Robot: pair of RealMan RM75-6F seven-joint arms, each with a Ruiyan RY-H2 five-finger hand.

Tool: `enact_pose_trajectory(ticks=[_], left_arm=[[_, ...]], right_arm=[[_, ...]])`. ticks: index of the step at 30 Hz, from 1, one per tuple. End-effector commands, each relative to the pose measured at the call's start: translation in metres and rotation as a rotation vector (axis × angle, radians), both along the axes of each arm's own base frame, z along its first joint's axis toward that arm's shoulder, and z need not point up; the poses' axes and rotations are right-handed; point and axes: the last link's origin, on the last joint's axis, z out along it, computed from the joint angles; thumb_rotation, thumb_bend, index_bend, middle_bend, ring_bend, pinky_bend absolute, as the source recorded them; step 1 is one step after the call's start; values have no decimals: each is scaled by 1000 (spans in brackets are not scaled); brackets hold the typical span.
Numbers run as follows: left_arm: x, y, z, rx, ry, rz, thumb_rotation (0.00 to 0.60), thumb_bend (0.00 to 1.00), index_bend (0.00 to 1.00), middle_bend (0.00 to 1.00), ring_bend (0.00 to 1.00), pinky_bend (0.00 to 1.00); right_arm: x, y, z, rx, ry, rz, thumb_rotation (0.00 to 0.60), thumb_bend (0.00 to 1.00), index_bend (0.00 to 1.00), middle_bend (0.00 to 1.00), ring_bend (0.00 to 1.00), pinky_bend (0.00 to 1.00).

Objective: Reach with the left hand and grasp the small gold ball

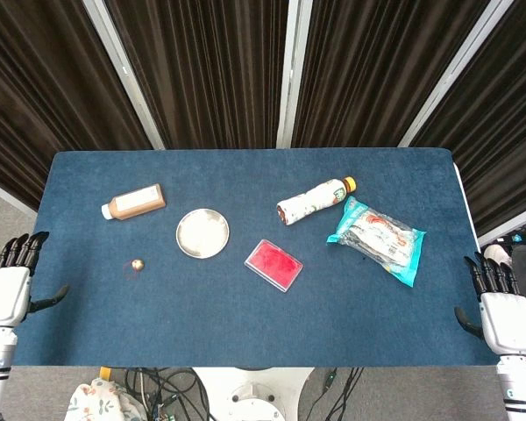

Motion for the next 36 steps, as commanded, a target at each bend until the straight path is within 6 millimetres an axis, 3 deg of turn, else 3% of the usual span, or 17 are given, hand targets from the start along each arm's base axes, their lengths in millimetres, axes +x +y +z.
enact_pose_trajectory(ticks=[1,6,20,36], left_arm=[[0,0,-1,-4,-9,3,558,191,25,64,0,44],[6,9,-6,-40,-15,-38,598,191,29,65,0,51],[29,65,-47,-251,-3,-90,600,235,185,125,0,88],[34,94,-91,-349,-40,-45,600,236,296,203,27,100]], right_arm=[[0,0,-1,2,-2,-2,600,210,0,0,0,0],[1,0,0,1,4,3,600,209,0,0,0,0],[2,0,0,0,11,3,600,209,0,0,0,0],[0,-2,-2,10,7,-3,600,209,0,0,0,0]])
